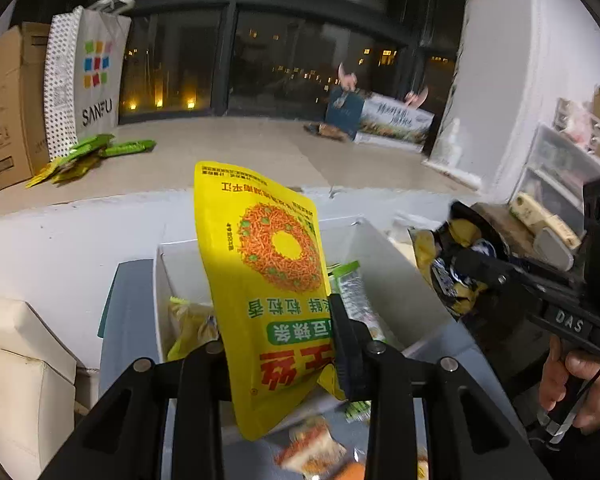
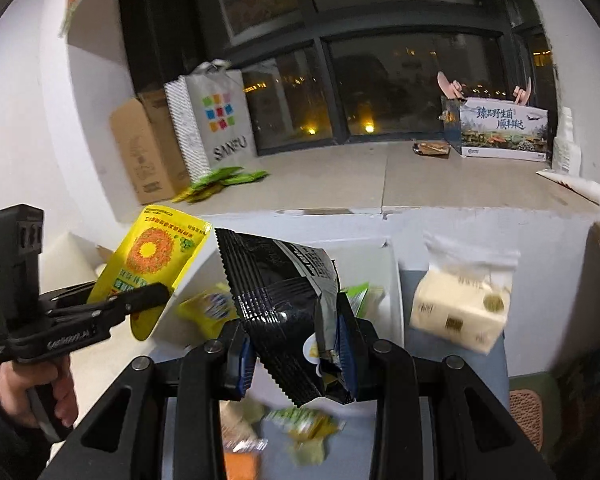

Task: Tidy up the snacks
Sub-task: 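Carry both bags into the white box and open both tools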

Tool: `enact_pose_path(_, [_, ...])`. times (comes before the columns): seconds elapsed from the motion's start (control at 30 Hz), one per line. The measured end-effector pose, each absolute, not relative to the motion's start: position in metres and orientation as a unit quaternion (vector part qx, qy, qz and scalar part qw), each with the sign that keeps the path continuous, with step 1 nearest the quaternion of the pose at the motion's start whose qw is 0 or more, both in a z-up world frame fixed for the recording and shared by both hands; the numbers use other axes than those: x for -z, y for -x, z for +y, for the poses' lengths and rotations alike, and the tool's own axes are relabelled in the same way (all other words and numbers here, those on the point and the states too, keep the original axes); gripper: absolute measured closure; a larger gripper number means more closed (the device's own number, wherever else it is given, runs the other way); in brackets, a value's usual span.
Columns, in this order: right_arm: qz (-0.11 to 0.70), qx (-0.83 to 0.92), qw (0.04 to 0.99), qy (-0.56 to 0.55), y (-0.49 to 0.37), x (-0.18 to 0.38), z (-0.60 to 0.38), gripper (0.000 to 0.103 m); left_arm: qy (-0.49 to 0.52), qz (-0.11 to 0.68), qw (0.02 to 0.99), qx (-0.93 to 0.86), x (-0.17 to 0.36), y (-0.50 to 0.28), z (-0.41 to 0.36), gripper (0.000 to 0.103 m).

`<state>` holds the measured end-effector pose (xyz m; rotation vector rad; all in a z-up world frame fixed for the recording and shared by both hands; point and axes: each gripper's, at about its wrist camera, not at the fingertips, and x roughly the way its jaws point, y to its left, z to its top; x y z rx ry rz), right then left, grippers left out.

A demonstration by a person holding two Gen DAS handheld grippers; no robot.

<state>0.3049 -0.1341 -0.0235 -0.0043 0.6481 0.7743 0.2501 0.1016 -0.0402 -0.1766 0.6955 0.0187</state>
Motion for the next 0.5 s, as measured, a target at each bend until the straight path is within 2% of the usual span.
enact_pose_path(0.23, [0.351,-0.348,0.869,0.011,-0.364,0.040,-0.101,0.065,0.066,0.387,0.919,-0.028,0.068,-0.303,0.101,0.064])
enact_pose_path(0.3, [0.367,-0.347,0.863,0.012,-0.374,0.048,-0.096,0.062,0.065,0.399,0.914,-0.039,0.073,-0.308,0.104,0.031])
enact_pose_path(0.33, [0.374,-0.348,0.859,0.014,-0.377,0.051,-0.094,0.050,0.063,0.395,0.915,-0.044,0.075,-0.307,0.106,0.000])
enact_pose_path(0.37, [0.377,-0.344,0.860,0.016,-0.379,0.054,-0.093,0.017,0.057,0.392,0.917,-0.053,0.076,-0.305,0.107,0.000])
enact_pose_path(0.4, [0.374,-0.340,0.863,0.016,-0.379,0.056,-0.094,0.000,0.053,0.394,0.916,-0.060,0.078,-0.302,0.108,0.000])
enact_pose_path(0.5, [0.375,-0.317,0.870,0.036,-0.377,0.062,-0.095,0.000,0.070,0.398,0.913,-0.064,0.079,-0.293,0.117,0.000])
